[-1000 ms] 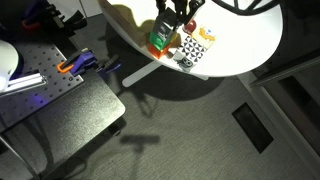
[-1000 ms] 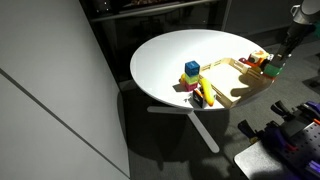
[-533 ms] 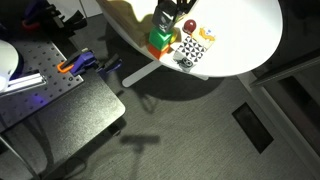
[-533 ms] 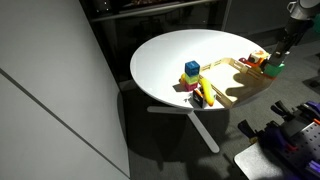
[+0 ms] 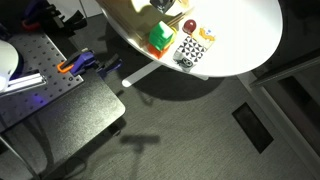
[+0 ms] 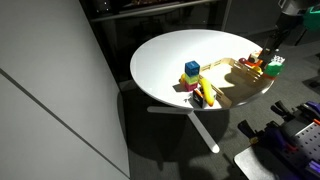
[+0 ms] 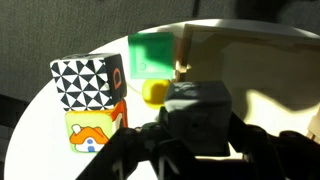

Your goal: Remove the gray block from the stack and put it in the wooden tray

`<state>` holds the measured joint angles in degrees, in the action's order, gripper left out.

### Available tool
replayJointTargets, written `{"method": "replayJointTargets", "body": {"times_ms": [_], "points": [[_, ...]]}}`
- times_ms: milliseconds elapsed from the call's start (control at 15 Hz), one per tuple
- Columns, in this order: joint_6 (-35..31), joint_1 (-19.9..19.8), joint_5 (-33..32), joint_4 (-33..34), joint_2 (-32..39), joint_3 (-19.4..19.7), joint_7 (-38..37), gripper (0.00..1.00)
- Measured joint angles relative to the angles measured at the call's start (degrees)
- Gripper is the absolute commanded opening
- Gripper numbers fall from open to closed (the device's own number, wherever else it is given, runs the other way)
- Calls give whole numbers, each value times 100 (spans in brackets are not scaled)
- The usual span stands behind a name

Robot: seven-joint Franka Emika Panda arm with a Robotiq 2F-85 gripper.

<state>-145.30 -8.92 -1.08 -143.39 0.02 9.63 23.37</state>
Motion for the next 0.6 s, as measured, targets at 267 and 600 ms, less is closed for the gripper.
{"method": "replayJointTargets", "body": {"times_ms": [267,600], "points": [[0,157,334,1,33,-146,17,31],[-46,258,470,2,254,-307,24,31]]}}
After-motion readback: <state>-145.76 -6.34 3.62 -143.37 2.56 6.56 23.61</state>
